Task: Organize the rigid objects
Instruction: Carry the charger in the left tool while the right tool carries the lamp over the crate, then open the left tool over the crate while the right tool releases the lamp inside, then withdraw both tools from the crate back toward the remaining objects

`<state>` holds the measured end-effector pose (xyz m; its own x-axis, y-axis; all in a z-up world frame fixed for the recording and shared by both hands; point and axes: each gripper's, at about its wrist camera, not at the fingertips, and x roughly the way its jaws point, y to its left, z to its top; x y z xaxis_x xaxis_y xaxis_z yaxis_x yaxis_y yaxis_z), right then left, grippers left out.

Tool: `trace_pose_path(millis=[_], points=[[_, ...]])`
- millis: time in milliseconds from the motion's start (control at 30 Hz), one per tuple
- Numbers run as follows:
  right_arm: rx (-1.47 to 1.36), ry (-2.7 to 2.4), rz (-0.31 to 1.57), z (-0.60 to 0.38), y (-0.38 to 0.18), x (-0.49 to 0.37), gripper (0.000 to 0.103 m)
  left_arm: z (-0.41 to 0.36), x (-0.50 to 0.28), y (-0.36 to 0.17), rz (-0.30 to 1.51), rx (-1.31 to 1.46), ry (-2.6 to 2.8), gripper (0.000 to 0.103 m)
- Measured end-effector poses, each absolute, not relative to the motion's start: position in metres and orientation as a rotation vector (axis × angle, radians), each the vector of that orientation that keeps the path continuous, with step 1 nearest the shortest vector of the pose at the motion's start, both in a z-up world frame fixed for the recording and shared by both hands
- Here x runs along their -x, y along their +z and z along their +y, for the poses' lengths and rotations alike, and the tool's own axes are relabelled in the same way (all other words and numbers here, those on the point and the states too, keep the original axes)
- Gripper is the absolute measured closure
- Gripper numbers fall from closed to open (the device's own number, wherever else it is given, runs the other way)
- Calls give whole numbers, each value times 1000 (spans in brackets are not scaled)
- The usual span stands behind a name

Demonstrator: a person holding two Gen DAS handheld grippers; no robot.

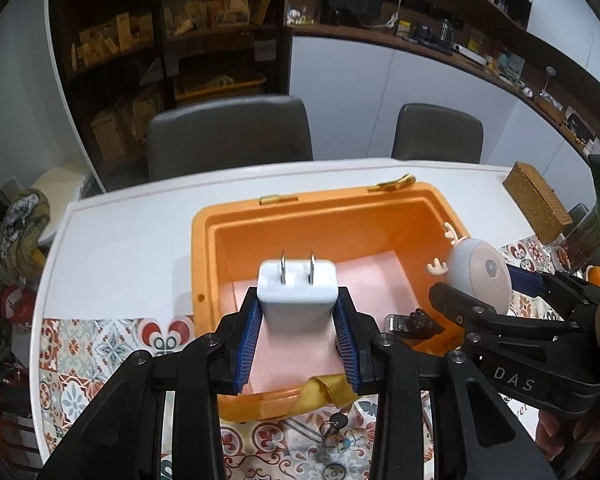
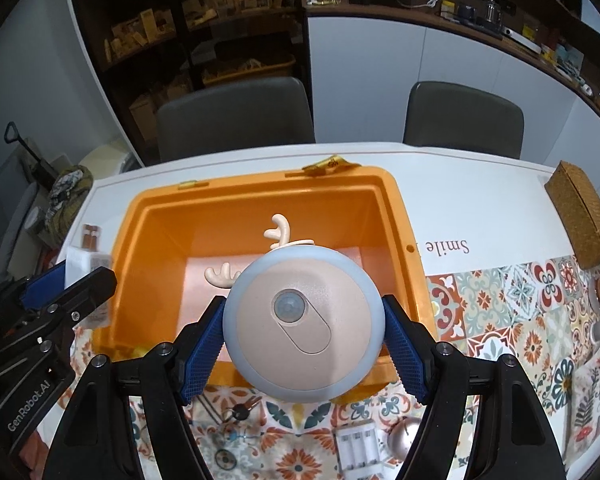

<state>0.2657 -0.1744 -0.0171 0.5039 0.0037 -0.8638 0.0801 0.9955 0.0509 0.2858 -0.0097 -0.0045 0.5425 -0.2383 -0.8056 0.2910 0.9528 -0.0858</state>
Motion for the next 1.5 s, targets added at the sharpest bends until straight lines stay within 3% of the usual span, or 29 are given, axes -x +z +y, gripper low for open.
trace_pose_path(millis=[667, 1033, 1167, 1500], points=[[-60, -59, 1133, -173, -56, -288, 28, -20, -307, -38, 1041, -89, -296, 65], [-74, -66, 1154, -173, -62, -295, 28, -2, -306, -35, 1045, -72, -204, 23], [-74, -91, 1133, -172, -61, -293, 18, 4, -304, -36, 1046, -75, -178, 21], [-58, -96, 1084, -174, -44, -269, 18, 6, -285, -32, 1035, -82, -172, 20]])
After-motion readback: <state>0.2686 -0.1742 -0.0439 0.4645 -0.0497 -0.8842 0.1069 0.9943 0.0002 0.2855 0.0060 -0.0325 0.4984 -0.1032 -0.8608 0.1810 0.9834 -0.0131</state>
